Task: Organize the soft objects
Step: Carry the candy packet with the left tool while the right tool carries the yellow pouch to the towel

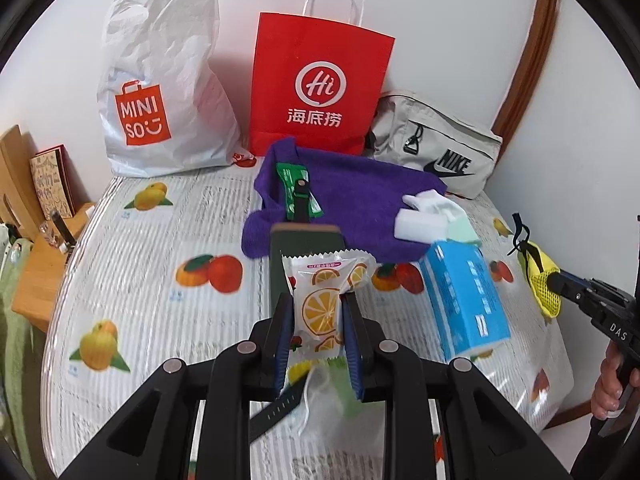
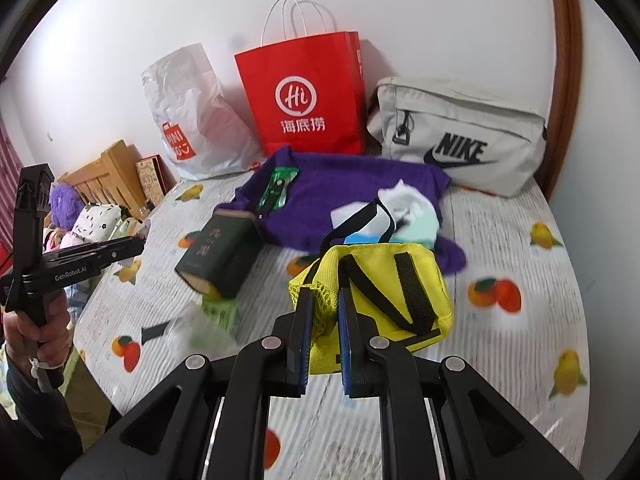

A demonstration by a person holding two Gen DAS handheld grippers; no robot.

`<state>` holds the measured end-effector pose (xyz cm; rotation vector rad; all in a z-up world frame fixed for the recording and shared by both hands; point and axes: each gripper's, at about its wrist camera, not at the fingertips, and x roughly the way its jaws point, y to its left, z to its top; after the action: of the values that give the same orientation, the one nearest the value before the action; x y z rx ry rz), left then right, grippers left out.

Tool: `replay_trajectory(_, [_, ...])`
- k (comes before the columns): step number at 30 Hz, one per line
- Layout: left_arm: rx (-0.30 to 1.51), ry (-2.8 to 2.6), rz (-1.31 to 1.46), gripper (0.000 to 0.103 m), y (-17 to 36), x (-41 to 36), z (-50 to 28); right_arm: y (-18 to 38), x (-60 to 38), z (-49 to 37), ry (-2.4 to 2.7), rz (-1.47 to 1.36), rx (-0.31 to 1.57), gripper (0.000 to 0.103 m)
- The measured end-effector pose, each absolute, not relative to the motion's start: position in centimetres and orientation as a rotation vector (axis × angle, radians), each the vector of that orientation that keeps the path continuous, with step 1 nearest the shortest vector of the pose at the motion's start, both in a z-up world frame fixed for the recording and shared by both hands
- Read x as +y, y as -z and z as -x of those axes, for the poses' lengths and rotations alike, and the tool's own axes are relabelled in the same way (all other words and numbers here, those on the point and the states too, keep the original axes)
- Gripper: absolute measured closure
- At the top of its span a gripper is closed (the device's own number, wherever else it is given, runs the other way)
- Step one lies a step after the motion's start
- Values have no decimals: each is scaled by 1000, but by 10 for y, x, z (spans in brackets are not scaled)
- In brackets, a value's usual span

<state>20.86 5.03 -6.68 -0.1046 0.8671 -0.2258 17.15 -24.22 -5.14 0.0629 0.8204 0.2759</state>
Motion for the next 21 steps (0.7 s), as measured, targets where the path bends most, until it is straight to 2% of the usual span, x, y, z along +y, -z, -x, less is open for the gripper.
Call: replay_trajectory(21, [919,228,107,80,83,35,-320,52,-231,-315,-282,22,807,91])
